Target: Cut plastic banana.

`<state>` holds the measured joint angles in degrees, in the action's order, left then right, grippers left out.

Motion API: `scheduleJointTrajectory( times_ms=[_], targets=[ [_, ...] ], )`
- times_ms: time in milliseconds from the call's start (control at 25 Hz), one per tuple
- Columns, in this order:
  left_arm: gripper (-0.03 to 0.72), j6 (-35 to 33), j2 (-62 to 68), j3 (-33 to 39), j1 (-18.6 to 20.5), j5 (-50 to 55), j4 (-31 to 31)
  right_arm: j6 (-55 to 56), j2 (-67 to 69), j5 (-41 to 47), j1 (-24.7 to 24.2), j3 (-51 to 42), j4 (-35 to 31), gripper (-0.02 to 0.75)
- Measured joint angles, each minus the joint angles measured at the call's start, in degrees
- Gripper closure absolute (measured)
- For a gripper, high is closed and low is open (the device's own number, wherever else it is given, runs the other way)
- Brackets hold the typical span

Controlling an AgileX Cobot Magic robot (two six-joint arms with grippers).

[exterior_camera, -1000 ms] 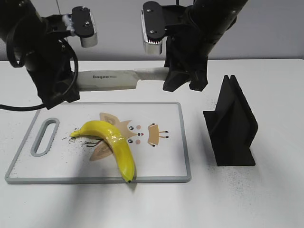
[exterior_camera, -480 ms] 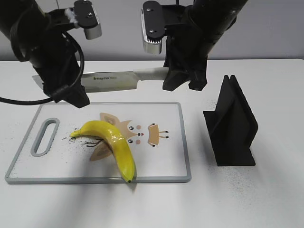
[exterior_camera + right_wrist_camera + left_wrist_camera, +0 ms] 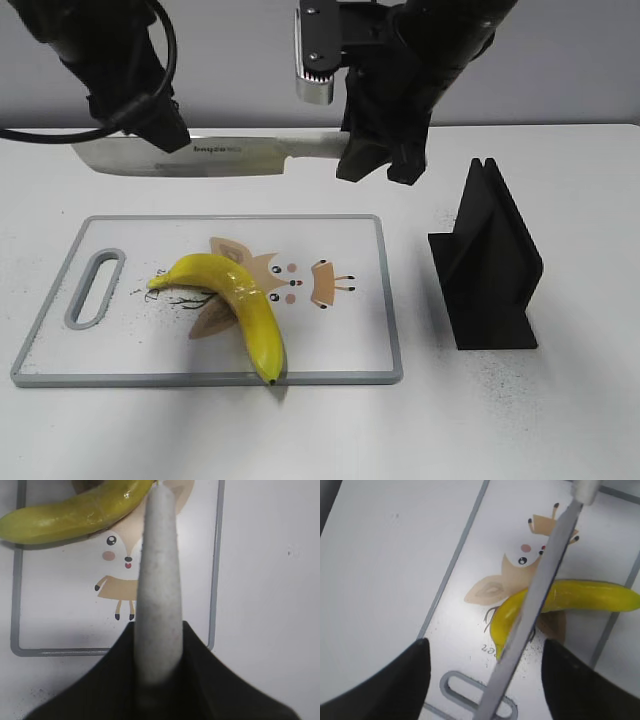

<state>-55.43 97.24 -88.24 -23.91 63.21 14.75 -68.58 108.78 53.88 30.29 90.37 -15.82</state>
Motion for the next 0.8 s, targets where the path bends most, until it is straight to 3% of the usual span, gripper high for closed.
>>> scheduleJointTrajectory(
  times_ms=[200,360,520,800],
  targets=[
    [0.059,17.55,0.00,-1.79,0.35,3.88,-11.07,14.04,0.00,-0.91,0.00,0.00,1.33,0.579],
    [0.077,31.58,0.00,-1.85,3.55,6.28,-17.81,34.22,0.00,-0.98,0.13,0.00,7.66,0.579],
    [0.099,38.23,0.00,-1.90,9.06,6.45,-16.93,52.05,0.00,1.84,0.13,0.00,13.59,0.579],
    [0.103,43.11,-2.76,-0.04,15.31,6.39,-14.21,69.30,-1.94,11.61,0.13,0.00,15.82,0.579]
  ],
)
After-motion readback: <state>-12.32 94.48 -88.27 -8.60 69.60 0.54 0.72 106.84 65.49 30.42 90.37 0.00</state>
